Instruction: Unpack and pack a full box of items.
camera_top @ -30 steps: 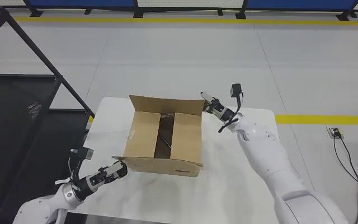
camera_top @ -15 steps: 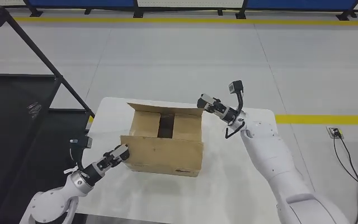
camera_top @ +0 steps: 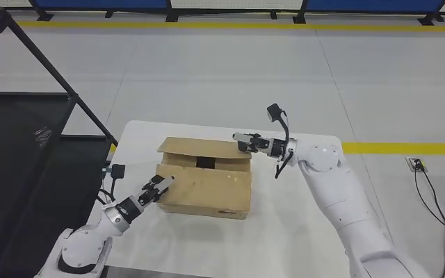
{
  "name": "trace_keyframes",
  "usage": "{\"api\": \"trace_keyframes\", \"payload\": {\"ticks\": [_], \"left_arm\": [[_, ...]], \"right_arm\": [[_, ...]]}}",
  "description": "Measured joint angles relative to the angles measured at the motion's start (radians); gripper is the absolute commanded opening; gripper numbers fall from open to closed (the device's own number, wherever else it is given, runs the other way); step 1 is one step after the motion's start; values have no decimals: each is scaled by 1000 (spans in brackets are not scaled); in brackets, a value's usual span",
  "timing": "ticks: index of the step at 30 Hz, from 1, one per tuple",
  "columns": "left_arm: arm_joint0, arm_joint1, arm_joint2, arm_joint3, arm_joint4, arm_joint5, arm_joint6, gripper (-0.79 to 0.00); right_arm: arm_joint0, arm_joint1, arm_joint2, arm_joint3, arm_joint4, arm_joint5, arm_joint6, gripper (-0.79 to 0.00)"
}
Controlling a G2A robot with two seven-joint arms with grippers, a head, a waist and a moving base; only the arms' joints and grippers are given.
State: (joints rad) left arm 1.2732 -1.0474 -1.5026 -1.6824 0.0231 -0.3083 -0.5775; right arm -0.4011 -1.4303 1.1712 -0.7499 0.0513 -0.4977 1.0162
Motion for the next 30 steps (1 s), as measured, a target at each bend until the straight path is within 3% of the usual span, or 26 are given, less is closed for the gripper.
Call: {"api": "trace_keyframes", "payload": {"ticks": [5,11,22,30], "left_arm": [[-24,-3,27,14,36,8,23,0],[-42,-8,55,24,76,8,48,0],[-54,-12,62,37,67,-2,77,0],[-27,-10,-20,28,3,15,162,0]], "right_arm": [[-44,8,-23,-118,-88,139,-46,0],[-116,22,-19,-256,-116,214,-52,0],[-232,48,7,-365,-84,246,8,0],[-238,50,-3,-313,-38,222,5,0]]}}
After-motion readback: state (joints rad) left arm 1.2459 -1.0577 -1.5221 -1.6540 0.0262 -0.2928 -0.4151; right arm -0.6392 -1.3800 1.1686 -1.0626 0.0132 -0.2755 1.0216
